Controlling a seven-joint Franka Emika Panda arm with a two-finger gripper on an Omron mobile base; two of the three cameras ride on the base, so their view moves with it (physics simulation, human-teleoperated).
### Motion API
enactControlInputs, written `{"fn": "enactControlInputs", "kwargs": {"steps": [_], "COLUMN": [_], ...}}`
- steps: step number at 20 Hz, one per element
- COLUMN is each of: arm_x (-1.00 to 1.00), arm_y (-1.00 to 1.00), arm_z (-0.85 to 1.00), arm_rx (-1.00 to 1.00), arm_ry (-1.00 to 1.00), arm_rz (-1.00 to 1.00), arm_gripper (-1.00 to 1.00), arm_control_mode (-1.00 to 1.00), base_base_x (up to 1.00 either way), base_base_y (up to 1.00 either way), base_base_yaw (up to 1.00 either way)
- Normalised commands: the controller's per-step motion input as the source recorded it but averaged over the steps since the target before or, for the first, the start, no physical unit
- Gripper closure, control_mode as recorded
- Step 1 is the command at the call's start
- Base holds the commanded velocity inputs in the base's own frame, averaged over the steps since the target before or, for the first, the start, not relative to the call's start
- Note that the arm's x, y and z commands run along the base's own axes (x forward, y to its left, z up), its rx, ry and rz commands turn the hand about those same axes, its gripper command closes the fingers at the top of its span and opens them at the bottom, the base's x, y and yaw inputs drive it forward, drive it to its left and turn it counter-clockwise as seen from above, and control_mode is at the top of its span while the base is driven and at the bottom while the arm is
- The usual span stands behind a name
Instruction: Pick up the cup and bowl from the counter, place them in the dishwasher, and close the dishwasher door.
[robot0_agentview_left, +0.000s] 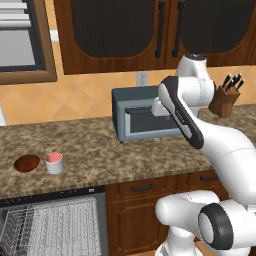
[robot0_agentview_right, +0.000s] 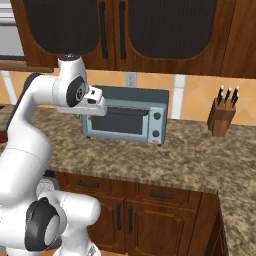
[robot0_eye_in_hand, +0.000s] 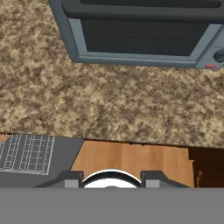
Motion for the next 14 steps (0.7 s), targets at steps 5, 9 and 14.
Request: {"fn": "enactControlInputs", "kwargs": {"steps": [5,9,14], "arm_x": [-0.33,-0.92,-0.8], "arm_y": [0.0,0.0,0.14], "arm_z": [0.0,0.0,0.0], "arm_rx": [0.02,0.12,0.02], "arm_ry": [-0.04,-0.15,-0.25], "arm_rz": [0.0,0.0,0.0], "arm_gripper": [-1.0,-1.0,-1.0], "arm_control_mode": [-1.0,-1.0,-1.0], "base_base_x": [0.0,0.0,0.0], "base_base_y": [0.0,0.0,0.0], "base_base_yaw": [0.0,0.0,0.0]}}
